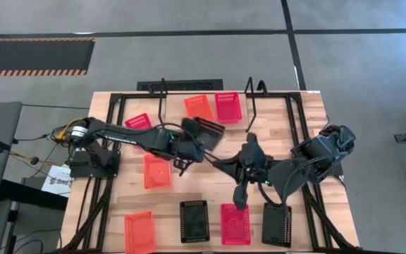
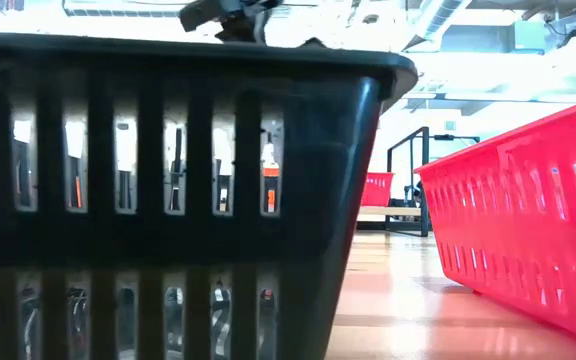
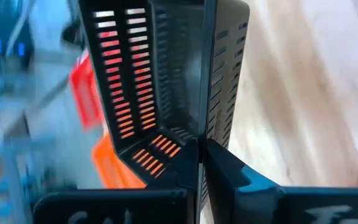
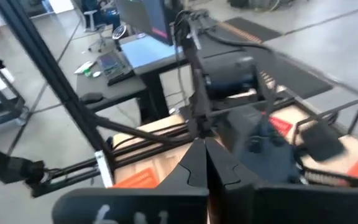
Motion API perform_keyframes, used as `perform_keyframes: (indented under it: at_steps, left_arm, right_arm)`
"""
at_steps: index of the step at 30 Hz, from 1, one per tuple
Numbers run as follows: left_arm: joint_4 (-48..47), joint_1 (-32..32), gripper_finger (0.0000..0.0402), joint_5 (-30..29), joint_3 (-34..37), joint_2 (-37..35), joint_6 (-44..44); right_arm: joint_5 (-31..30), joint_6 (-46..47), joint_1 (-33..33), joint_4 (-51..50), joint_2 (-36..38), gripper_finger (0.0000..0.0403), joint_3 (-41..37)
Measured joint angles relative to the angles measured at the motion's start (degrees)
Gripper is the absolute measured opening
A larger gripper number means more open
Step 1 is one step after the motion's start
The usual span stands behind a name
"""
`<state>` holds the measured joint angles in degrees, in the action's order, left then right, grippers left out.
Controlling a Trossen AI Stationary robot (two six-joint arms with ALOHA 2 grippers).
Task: Stack baskets on shelf by color
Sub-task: Put the center black basket on the shelf
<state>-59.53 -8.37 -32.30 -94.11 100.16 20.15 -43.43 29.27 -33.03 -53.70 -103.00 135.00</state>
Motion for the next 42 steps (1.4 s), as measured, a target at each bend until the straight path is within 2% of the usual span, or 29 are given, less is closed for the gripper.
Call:
perform_keyframes:
  at_steps: [7, 13, 16, 19, 21, 24, 30, 34, 36, 39, 42]
  left_arm:
    - [-13.92, 2.68, 0.0000, -3.03, 0.57, -5.09, -10.55]
    - [-17.54, 4.20, 0.0000, -4.01, 0.59, -7.80, -19.68]
    - [-18.47, 4.18, 0.0000, -6.38, 0.62, -8.50, -29.20]
    - [-19.33, 4.18, 0.0000, -6.73, 0.65, -8.59, -41.11]
    - [-19.03, 4.18, 0.0000, -5.43, 0.66, -8.61, -48.83]
    - [-18.86, 4.18, 0.0000, -3.26, 0.66, -8.61, -55.24]
    - [-19.08, 3.92, 0.0000, -2.77, 0.66, -8.61, -58.16]
    - [-19.10, 3.92, 0.0000, -2.78, 0.66, -8.61, -57.29]
    - [-19.06, 3.94, 0.0000, -3.07, 0.66, -8.61, -56.19]
    - [-18.62, 3.97, 0.0000, -2.93, 0.66, -8.61, -55.40]
    - [-16.33, 3.97, 0.0000, -1.29, 0.66, -8.61, -54.18]
  right_arm:
    - [-1.89, -2.99, -1.03, -2.61, 3.65, 0.0002, -0.18]
    - [-6.26, -0.95, -1.10, -10.34, 6.12, 0.0001, -0.17]
    - [-8.63, 4.27, -0.91, -17.29, 6.28, 0.0001, -0.17]
    - [-10.26, 13.64, -0.37, -26.77, 6.23, 0.0001, -0.78]
    - [-10.85, 20.02, 0.55, -32.12, 6.25, 0.0001, -2.47]
    - [-10.85, 27.48, 1.91, -36.33, 6.21, 0.0001, -5.79]
    - [-9.90, 33.20, 5.71, -34.86, 6.24, 0.0001, -17.27]
    - [-4.24, 39.29, 10.49, -31.92, 6.06, 0.0000, -28.28]
    - [-0.10, 39.35, 12.95, -27.72, 6.19, 0.0000, -33.07]
    - [7.12, 32.85, 16.82, -16.24, 6.12, 0.0000, -39.49]
    - [14.50, 22.25, 21.38, -1.73, 6.12, 0.0000, -44.86]
